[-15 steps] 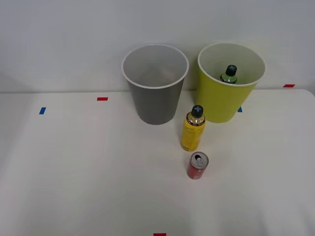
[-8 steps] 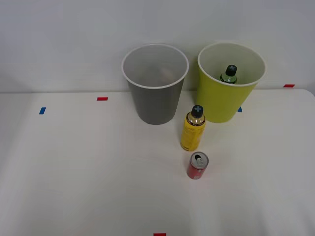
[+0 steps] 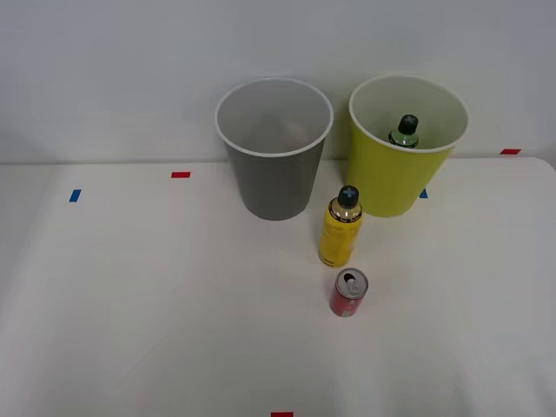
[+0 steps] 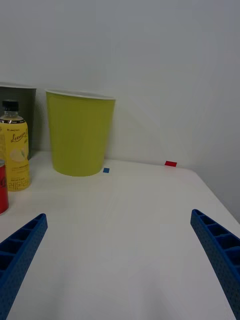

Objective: Put cans in the gray bin, plastic bottles in the light green bin

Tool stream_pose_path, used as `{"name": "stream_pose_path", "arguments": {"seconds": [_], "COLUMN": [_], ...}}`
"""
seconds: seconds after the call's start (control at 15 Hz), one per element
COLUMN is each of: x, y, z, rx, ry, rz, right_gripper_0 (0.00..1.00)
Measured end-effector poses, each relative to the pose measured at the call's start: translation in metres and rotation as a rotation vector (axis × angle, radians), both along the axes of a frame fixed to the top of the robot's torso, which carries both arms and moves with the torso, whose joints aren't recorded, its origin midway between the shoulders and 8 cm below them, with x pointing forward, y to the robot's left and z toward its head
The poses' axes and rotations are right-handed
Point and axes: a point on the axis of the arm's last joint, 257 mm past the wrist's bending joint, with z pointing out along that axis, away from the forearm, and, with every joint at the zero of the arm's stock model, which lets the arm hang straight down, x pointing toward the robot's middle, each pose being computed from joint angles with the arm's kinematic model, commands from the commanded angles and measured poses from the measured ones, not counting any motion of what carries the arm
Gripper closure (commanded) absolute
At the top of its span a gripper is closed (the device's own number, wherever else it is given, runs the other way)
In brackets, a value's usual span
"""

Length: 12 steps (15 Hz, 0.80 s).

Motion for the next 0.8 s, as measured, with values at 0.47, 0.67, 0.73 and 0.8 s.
{"name": "stream_pose_path", "arguments": {"seconds": [0.47,0.67,0.73,0.8], "x": [0.0000,0.0000,0.0000,0.0000], "y": [0.0000,0.0000,0.0000,0.0000], "z": [0.0000,0.0000,0.0000,0.0000], "rx": [0.000,0.000,0.000,0.000], "ry": [0.000,0.000,0.000,0.000], "rz": [0.000,0.000,0.000,0.000], "right_gripper_0": [0.00,0.00,0.00,0.00]}}
